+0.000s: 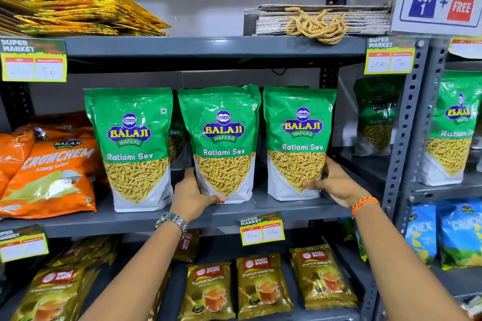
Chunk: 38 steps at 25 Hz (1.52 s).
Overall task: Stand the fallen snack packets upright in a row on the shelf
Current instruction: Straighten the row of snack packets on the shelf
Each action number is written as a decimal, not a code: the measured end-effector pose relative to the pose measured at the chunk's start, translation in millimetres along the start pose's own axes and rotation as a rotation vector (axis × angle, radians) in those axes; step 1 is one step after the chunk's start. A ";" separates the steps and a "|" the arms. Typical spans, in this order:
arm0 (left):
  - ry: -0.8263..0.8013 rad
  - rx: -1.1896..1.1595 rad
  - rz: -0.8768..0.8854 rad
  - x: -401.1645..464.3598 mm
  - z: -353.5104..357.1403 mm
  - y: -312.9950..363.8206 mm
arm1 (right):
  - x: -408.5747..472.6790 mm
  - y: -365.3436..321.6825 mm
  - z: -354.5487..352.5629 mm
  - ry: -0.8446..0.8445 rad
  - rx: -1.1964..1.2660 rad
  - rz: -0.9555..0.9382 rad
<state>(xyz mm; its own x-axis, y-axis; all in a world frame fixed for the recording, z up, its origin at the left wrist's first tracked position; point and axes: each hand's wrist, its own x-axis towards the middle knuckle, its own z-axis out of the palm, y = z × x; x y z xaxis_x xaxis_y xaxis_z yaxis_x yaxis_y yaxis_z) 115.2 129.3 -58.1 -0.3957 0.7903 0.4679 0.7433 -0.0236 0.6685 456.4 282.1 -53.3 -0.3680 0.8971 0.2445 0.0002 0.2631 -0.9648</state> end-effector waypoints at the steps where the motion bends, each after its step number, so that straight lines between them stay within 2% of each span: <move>1: 0.043 -0.051 0.004 -4.3 -7.1 0.5 | -1.7 -1.3 0.4 0.012 -0.006 -0.005; 2: 0.138 -0.117 0.008 -9.0 -16.8 -1.4 | -3.1 -3.5 1.0 0.037 -0.013 -0.012; 5: 0.645 -0.104 0.067 -25.2 -56.4 -27.2 | -12.7 -13.0 13.7 0.180 -0.034 -0.102; 6: 0.756 -0.076 0.046 -29.6 -69.9 -37.0 | -18.8 -17.7 22.3 0.243 -0.078 -0.161; 7: 0.786 -0.054 -0.014 -32.6 -82.3 -45.2 | -25.1 -22.1 34.7 0.315 -0.149 -0.226; 8: 0.747 -0.032 -0.082 -32.9 -91.3 -51.2 | -31.8 -25.7 49.3 0.399 -0.234 -0.287; 11: 0.482 0.104 -0.170 -27.6 -100.2 -59.1 | -45.2 -27.9 94.2 0.636 -0.412 -0.371; 14: 0.316 0.133 -0.192 -23.2 -95.8 -57.5 | -48.1 -18.6 111.1 0.800 -0.462 -0.275; 18: 0.367 0.203 -0.198 -17.9 -88.5 -56.7 | -43.9 -2.7 102.9 0.711 -0.514 -0.076; 23: 0.397 0.180 -0.172 -11.4 -79.5 -58.1 | -32.5 -2.7 84.2 0.569 -0.507 -0.001; 27: 0.401 0.167 -0.169 -8.4 -77.1 -60.1 | -28.9 -1.2 70.5 0.520 -0.499 0.033; 31: 0.390 0.152 -0.166 -7.3 -72.5 -61.7 | -26.0 -4.2 82.7 0.544 -0.524 0.076; 38: 0.361 0.183 -0.199 -3.8 -67.9 -54.7 | -21.6 -9.1 105.3 0.616 -0.617 0.022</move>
<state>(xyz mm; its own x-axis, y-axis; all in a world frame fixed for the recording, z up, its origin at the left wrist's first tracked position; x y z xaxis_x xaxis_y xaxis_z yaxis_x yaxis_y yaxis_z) 39.5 86.0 -57.1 -0.6791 0.5033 0.5344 0.7042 0.2411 0.6679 366.4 222.9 -60.1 0.2068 0.8896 0.4073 0.5703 0.2287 -0.7889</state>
